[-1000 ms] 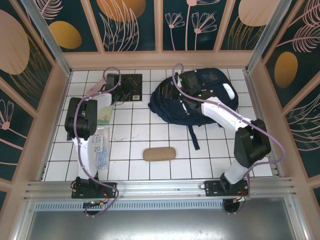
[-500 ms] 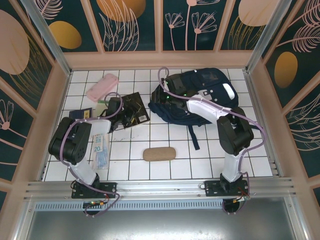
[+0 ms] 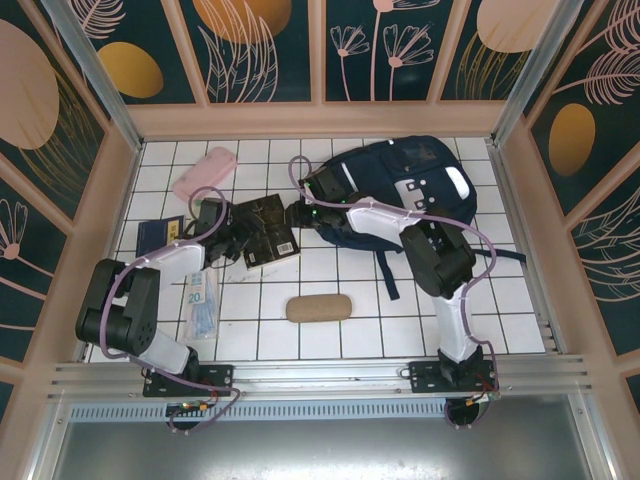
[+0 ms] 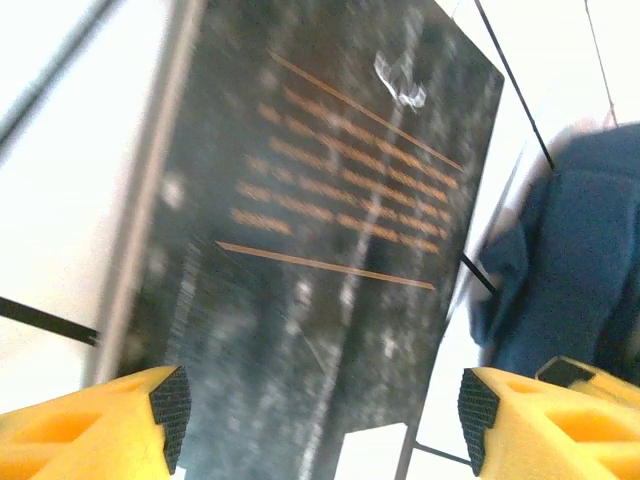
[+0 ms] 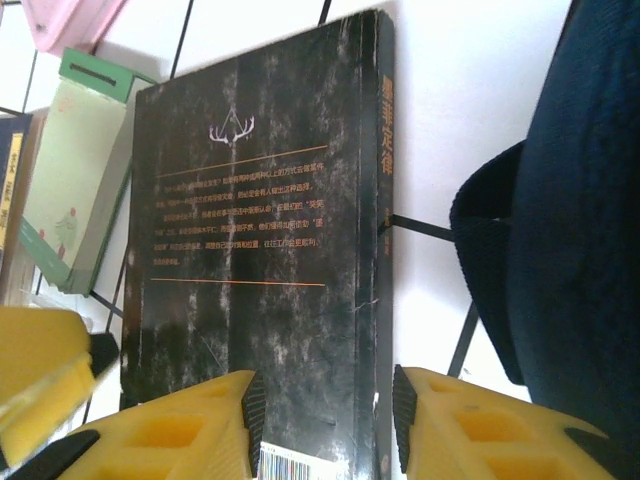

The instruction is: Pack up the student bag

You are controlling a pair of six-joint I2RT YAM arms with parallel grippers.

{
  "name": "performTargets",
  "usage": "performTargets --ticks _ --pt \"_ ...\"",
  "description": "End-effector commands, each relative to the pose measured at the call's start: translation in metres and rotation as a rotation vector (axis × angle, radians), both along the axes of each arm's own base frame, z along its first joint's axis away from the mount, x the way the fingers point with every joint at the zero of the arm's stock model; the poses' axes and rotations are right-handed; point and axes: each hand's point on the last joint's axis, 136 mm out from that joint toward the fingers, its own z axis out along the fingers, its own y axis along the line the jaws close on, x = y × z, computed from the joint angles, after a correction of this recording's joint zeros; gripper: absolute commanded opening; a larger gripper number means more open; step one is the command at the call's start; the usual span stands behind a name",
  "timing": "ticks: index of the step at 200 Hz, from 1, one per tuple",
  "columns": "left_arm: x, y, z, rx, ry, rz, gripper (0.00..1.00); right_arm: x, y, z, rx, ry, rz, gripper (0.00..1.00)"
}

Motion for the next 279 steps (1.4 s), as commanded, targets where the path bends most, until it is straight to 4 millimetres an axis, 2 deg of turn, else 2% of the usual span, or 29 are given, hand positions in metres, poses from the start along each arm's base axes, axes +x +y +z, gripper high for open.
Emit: performTargets --ticks 1,39,92,122,140,165,172,191,212,226,252,279 --pt "0.001 0.016 -0.003 0.102 0.016 -0.069 0.69 -0.001 0.01 -0.007 0.004 0.022 0.016 0.41" --pt "-0.002 0.025 -0.023 0.164 0.058 -0.116 0.56 0.003 0.014 -0.032 -0.058 0.05 0.006 0.44" --pt "-0.02 0.032 -0.056 0.197 0.138 -0.117 0.43 0.005 0.011 -0.065 -0.16 0.08 -0.011 0.46" --pt "-0.028 0.029 -0.071 0.168 0.167 -0.122 0.35 -0.007 0.015 -0.086 -0.179 0.141 0.019 0.46" --pt "-0.032 0.025 -0.076 0.138 0.166 -0.124 0.28 -0.018 0.025 -0.087 -0.149 0.17 0.058 0.46" --pt "-0.031 0.019 -0.076 0.107 0.155 -0.139 0.27 -0.039 0.055 -0.06 0.049 0.236 0.192 0.44" --pt "-0.034 0.019 -0.085 0.106 0.182 -0.143 0.27 -0.044 0.063 -0.046 0.115 0.247 0.235 0.43" --pt "-0.033 0.017 -0.084 0.097 0.176 -0.149 0.27 -0.056 0.08 -0.001 0.271 0.243 0.337 0.43" --pt "-0.032 0.016 -0.083 0.092 0.171 -0.152 0.27 -0.064 0.087 0.046 0.398 0.216 0.414 0.43" --pt "-0.031 0.015 -0.081 0.085 0.163 -0.155 0.27 -0.068 0.089 0.068 0.454 0.205 0.447 0.43" --pt "-0.03 0.011 -0.079 0.066 0.156 -0.162 0.27 -0.068 0.087 0.083 0.497 0.192 0.445 0.44" --pt "-0.03 0.009 -0.075 0.05 0.146 -0.164 0.27 -0.058 0.084 0.075 0.494 0.194 0.373 0.45"
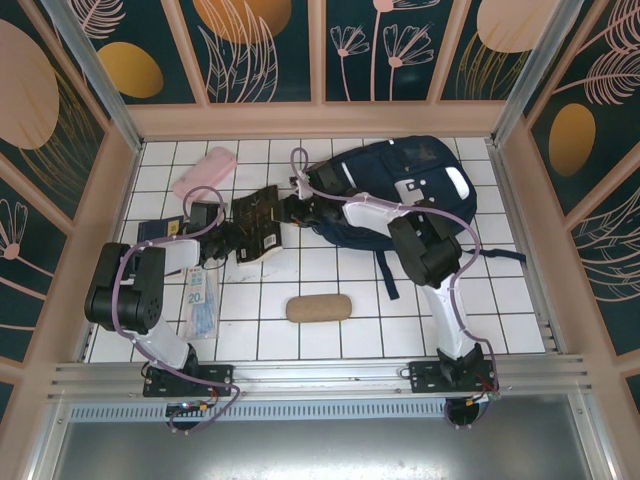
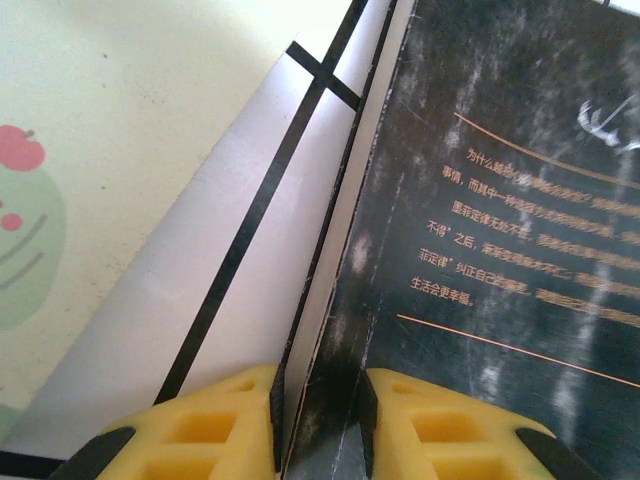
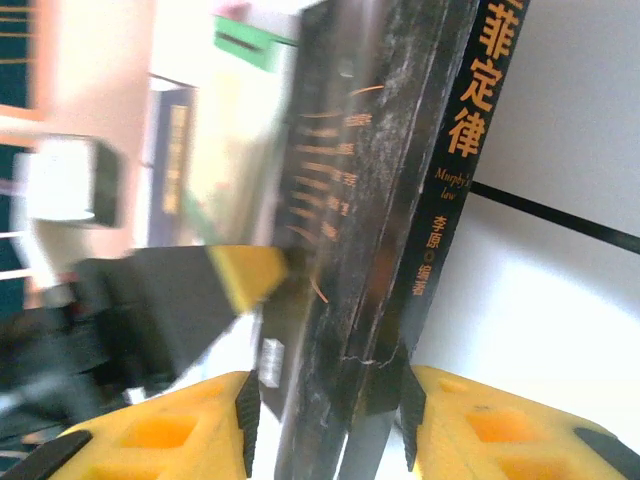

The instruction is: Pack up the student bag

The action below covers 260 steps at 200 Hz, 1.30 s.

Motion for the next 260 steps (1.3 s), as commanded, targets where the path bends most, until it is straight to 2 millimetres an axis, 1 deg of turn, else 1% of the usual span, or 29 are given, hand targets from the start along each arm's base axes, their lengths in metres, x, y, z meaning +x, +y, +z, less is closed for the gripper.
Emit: performTargets --ticks 1,8,24,35,67,87,94,97,102,113,120,127,133,141,148,177,197,207,220,221,223,228,240,260 --pt "-0.042 -0.025 -0.035 -0.078 0.17 -0.086 0.27 -0.048 0.039 0.052 0.183 -0.017 0.176 0.45" --pt "-0.042 -0.025 -0.034 -0.081 0.168 -0.086 0.27 -0.045 0.039 0.045 0.154 -0.012 0.16 0.45" --pt "-0.042 -0.026 -0.034 -0.085 0.17 -0.086 0.27 -0.034 0.038 0.017 0.032 0.018 0.107 0.46" --pt "-0.041 -0.026 -0.034 -0.084 0.169 -0.085 0.27 -0.029 0.035 0.003 -0.026 0.027 0.083 0.47" --pt "-0.041 -0.027 -0.033 -0.091 0.169 -0.085 0.27 -0.029 0.035 -0.005 -0.031 0.029 0.077 0.48" --pt "-0.04 -0.028 -0.032 -0.094 0.167 -0.085 0.28 -0.027 0.035 -0.007 -0.041 0.025 0.067 0.36" --pt "-0.04 -0.028 -0.031 -0.094 0.169 -0.085 0.28 -0.025 0.034 -0.004 -0.042 0.015 0.06 0.27" --pt "-0.037 -0.028 -0.023 -0.097 0.145 -0.087 0.28 -0.024 0.034 -0.003 -0.042 0.01 0.058 0.22" --pt "-0.036 -0.028 -0.02 -0.096 0.139 -0.087 0.29 -0.023 0.032 -0.001 -0.044 0.002 0.051 0.15" --pt "-0.032 -0.028 -0.014 -0.091 0.128 -0.088 0.3 -0.017 0.027 0.007 -0.043 -0.016 0.034 0.0" --pt "-0.03 -0.028 -0.008 -0.089 0.118 -0.088 0.32 -0.012 0.022 0.014 -0.037 -0.028 0.021 0.0" --pt "-0.026 -0.028 -0.002 -0.09 0.105 -0.088 0.36 -0.008 0.017 0.02 -0.03 -0.036 0.009 0.0" --pt "-0.021 -0.029 0.005 -0.092 0.09 -0.089 0.41 -0.004 0.013 0.026 -0.021 -0.045 -0.002 0.0" --pt "-0.016 -0.03 0.014 -0.099 0.07 -0.091 0.51 0.002 0.006 0.034 -0.01 -0.058 -0.016 0.0" --pt "-0.01 -0.032 0.023 -0.113 0.052 -0.097 0.56 0.006 0.0 0.043 0.0 -0.07 -0.027 0.0" --pt "0.017 -0.046 0.066 -0.221 -0.065 -0.132 0.69 0.017 -0.023 0.077 0.06 -0.111 -0.041 0.0" --pt "0.034 -0.057 0.096 -0.324 -0.156 -0.161 0.74 0.021 -0.039 0.105 0.129 -0.127 -0.038 0.0" --pt "0.041 -0.061 0.107 -0.366 -0.191 -0.173 0.76 0.023 -0.047 0.12 0.174 -0.136 -0.039 0.0" --pt "0.048 -0.066 0.119 -0.425 -0.224 -0.189 0.79 0.015 -0.047 0.14 0.234 -0.143 -0.008 0.0" --pt "0.049 -0.067 0.12 -0.43 -0.228 -0.191 0.79 0.02 -0.052 0.142 0.238 -0.146 -0.019 0.0" --pt "0.05 -0.068 0.122 -0.441 -0.237 -0.195 0.79 0.024 -0.057 0.144 0.244 -0.149 -0.028 0.0" --pt "0.052 -0.071 0.128 -0.469 -0.255 -0.207 0.81 0.024 -0.061 0.15 0.262 -0.152 -0.025 0.0" --pt "0.057 -0.077 0.142 -0.533 -0.298 -0.233 0.83 0.023 -0.064 0.165 0.304 -0.161 -0.009 0.0" --pt "0.064 -0.083 0.161 -0.604 -0.357 -0.254 0.86 0.02 -0.065 0.183 0.354 -0.165 0.012 0.0"
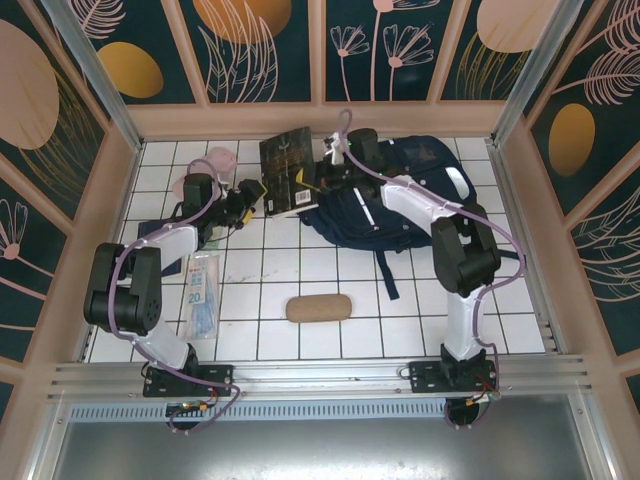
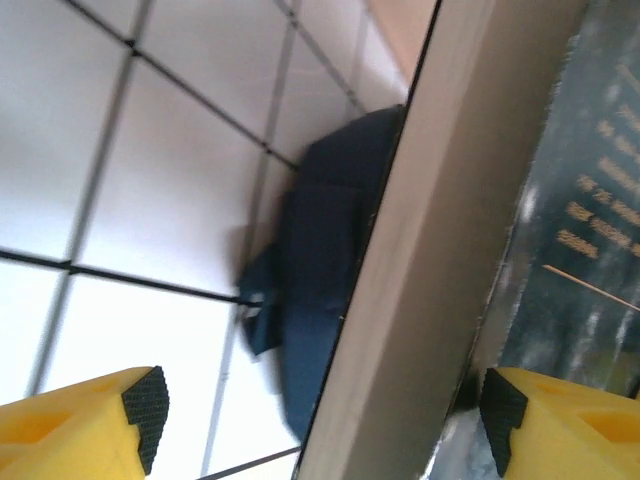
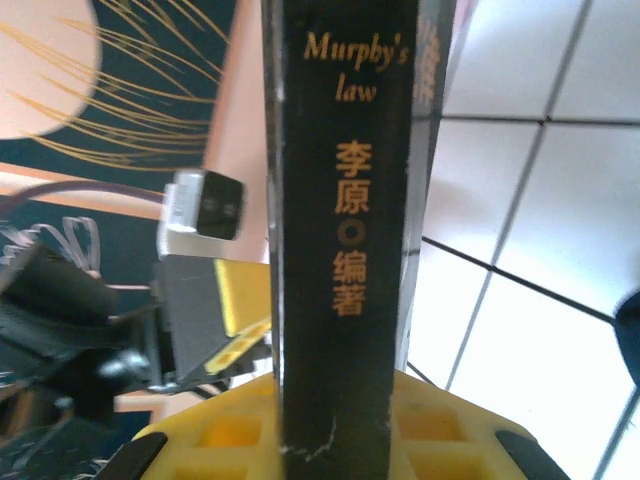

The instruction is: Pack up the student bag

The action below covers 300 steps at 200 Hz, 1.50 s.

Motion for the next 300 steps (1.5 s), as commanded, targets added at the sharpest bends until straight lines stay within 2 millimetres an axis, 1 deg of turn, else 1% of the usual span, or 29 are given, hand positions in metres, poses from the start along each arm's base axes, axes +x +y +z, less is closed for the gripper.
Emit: performTargets --ticks 1,18,30,44,46,48,74,90,104,119,142,170,178,184,194,200,206,208,215,217,219,229,233,240,254,282,293,300 --pt "0.014 -0.015 0.045 -0.153 -0.128 -0.062 0.86 -0.021 0.008 0.069 0.166 -0.118 0.114 0.0" --pt "0.017 -0.018 0.061 -0.209 -0.174 -0.076 0.89 -0.022 0.009 0.077 0.188 -0.121 0.125 0.0" --pt "0.016 -0.021 0.077 -0.255 -0.218 -0.092 0.89 -0.023 0.009 0.082 0.201 -0.124 0.129 0.0" --pt "0.014 -0.023 0.091 -0.297 -0.259 -0.107 0.89 -0.023 0.01 0.084 0.209 -0.119 0.131 0.0" --pt "0.015 -0.024 0.085 -0.302 -0.244 -0.107 0.89 -0.023 0.01 0.084 0.209 -0.119 0.13 0.0" --pt "0.016 -0.024 0.083 -0.306 -0.241 -0.107 0.89 -0.023 0.01 0.084 0.21 -0.117 0.13 0.0" --pt "0.012 -0.027 0.089 -0.348 -0.257 -0.138 0.88 -0.024 0.011 0.088 0.238 -0.11 0.134 0.0" --pt "0.01 -0.028 0.088 -0.362 -0.253 -0.15 0.87 -0.025 0.012 0.092 0.265 -0.103 0.144 0.0" --pt "0.006 -0.03 0.089 -0.376 -0.254 -0.164 0.85 -0.024 0.013 0.093 0.282 -0.096 0.151 0.0" --pt "0.0 -0.031 0.098 -0.409 -0.281 -0.185 0.82 -0.025 0.014 0.093 0.297 -0.087 0.158 0.0" --pt "-0.009 -0.033 0.118 -0.469 -0.335 -0.228 0.66 -0.023 0.015 0.085 0.286 -0.076 0.157 0.0" --pt "-0.015 -0.032 0.131 -0.488 -0.367 -0.24 0.38 -0.018 0.011 0.066 0.239 -0.06 0.139 0.0" --pt "-0.016 -0.032 0.132 -0.483 -0.367 -0.238 0.26 -0.018 0.009 0.062 0.231 -0.053 0.136 0.0" --pt "-0.016 -0.032 0.132 -0.478 -0.365 -0.235 0.18 -0.017 0.008 0.058 0.224 -0.049 0.132 0.0" --pt "-0.017 -0.032 0.132 -0.471 -0.366 -0.234 0.09 -0.017 0.005 0.053 0.21 -0.044 0.125 0.0" --pt "-0.017 -0.031 0.132 -0.466 -0.364 -0.231 0.05 -0.016 0.004 0.049 0.197 -0.043 0.12 0.0" --pt "-0.017 -0.031 0.128 -0.46 -0.354 -0.225 0.02 -0.016 0.002 0.046 0.179 -0.044 0.115 0.0" --pt "-0.016 -0.031 0.127 -0.457 -0.351 -0.223 0.0 -0.015 0.001 0.044 0.172 -0.042 0.112 0.02" --pt "-0.016 -0.031 0.124 -0.449 -0.345 -0.222 0.0 -0.014 -0.001 0.039 0.141 -0.045 0.098 0.11" --pt "-0.019 -0.031 0.131 -0.447 -0.362 -0.225 0.0 -0.013 -0.003 0.037 0.129 -0.044 0.092 0.14" --pt "-0.02 -0.031 0.134 -0.443 -0.37 -0.226 0.0 -0.012 -0.003 0.035 0.117 -0.046 0.088 0.17" --pt "-0.019 -0.03 0.132 -0.425 -0.363 -0.219 0.0 -0.005 -0.013 0.023 0.036 -0.051 0.039 0.3" --pt "-0.019 -0.03 0.131 -0.417 -0.361 -0.216 0.0 -0.001 -0.016 0.016 -0.008 -0.053 0.012 0.34" --pt "-0.018 -0.029 0.128 -0.401 -0.354 -0.21 0.0 0.008 -0.026 0.008 -0.093 -0.076 -0.046 0.37" --pt "-0.017 -0.028 0.124 -0.368 -0.346 -0.198 0.0 0.018 -0.045 -0.008 -0.241 -0.107 -0.135 0.4" --pt "-0.012 -0.025 0.115 -0.287 -0.325 -0.171 0.0 0.039 -0.095 -0.044 -0.559 -0.156 -0.329 0.43" --pt "-0.011 -0.023 0.113 -0.257 -0.322 -0.163 0.0 0.042 -0.107 -0.059 -0.654 -0.157 -0.352 0.43" --pt "-0.01 -0.022 0.111 -0.24 -0.317 -0.158 0.0 0.042 -0.112 -0.068 -0.711 -0.162 -0.353 0.43"
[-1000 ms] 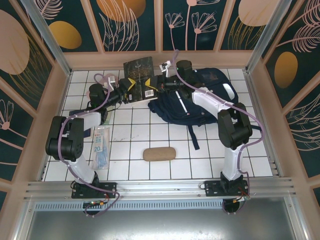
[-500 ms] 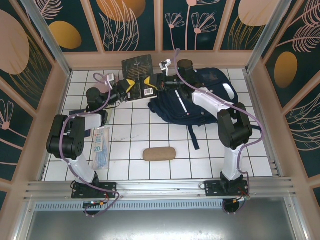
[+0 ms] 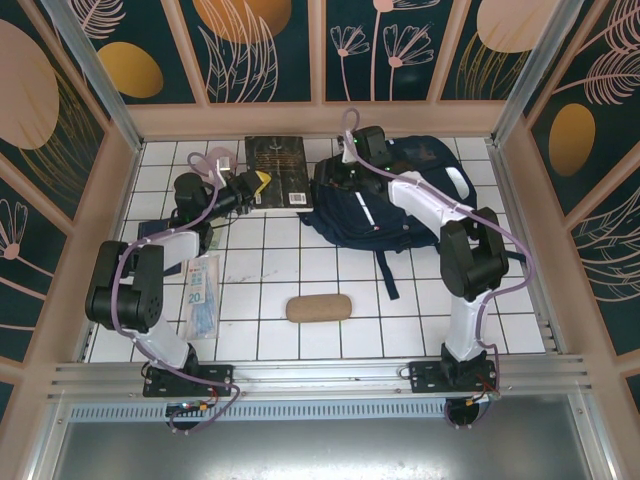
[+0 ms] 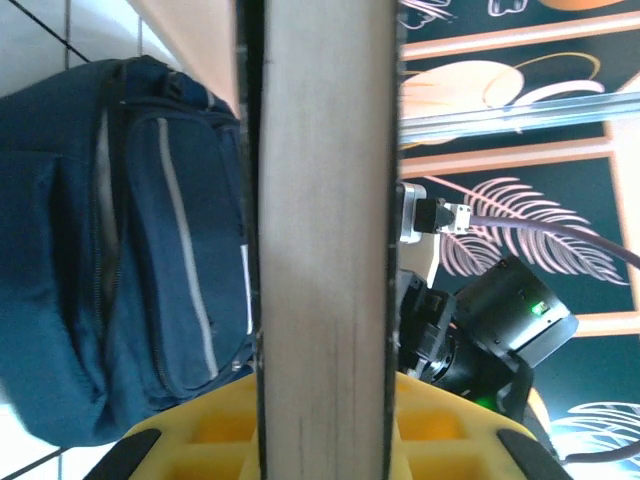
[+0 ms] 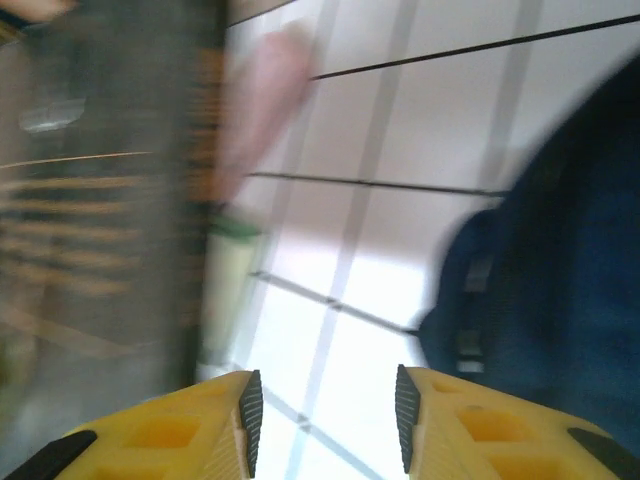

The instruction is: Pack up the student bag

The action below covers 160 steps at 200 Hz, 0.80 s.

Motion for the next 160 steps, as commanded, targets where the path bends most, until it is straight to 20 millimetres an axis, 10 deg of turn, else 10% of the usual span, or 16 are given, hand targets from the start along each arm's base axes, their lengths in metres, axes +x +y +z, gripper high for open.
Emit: performTargets --ticks 1,116,160 --pt "0.002 0.006 0.031 0.084 -0.146 0.029 0.0 0.011 -0.058 -0.034 -0.369 -0.037 -0.135 0.43" --pt "-0.009 0.011 0.019 0.156 -0.127 0.044 0.0 0.014 -0.062 -0.119 -0.893 -0.092 -0.107 0.47" --pt "-0.011 0.011 0.016 0.153 -0.124 0.043 0.0 0.012 -0.064 -0.126 -0.895 -0.084 -0.091 0.09"
